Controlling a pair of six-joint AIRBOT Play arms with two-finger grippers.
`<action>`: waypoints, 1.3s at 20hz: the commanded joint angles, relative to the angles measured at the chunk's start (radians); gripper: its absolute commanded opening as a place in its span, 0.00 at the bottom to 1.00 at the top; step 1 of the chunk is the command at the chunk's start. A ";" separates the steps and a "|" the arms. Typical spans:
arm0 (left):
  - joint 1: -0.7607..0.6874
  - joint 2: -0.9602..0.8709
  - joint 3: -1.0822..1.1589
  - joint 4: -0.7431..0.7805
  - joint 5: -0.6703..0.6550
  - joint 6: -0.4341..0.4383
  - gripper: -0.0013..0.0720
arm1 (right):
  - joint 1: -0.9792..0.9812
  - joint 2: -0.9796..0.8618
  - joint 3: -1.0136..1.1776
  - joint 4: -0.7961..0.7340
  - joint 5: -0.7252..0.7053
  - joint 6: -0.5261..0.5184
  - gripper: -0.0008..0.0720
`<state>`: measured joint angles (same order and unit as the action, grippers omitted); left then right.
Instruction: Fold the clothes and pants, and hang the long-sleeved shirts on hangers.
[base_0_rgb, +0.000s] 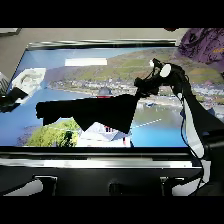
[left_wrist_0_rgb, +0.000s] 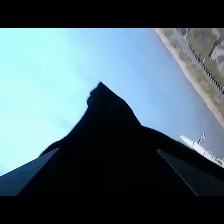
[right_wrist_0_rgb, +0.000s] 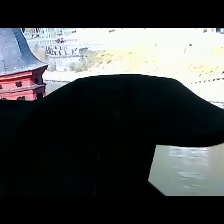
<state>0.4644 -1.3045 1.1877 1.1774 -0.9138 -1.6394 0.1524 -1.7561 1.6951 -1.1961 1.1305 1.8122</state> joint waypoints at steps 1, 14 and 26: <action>0.119 0.145 0.003 -0.018 -0.087 -0.003 0.99 | 0.001 0.015 0.001 0.003 0.021 -0.015 0.06; -0.376 -0.029 -0.460 -0.500 0.087 0.117 0.99 | 0.001 0.016 0.001 0.002 0.076 -0.021 0.06; -0.460 -0.287 -0.280 -0.569 0.027 0.243 0.37 | 0.001 0.027 0.001 -0.003 0.108 -0.040 0.06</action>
<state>0.0162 -1.5463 0.8585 0.6197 -0.8360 -1.4307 0.1524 -1.7344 1.6955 -1.1965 1.2366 1.7767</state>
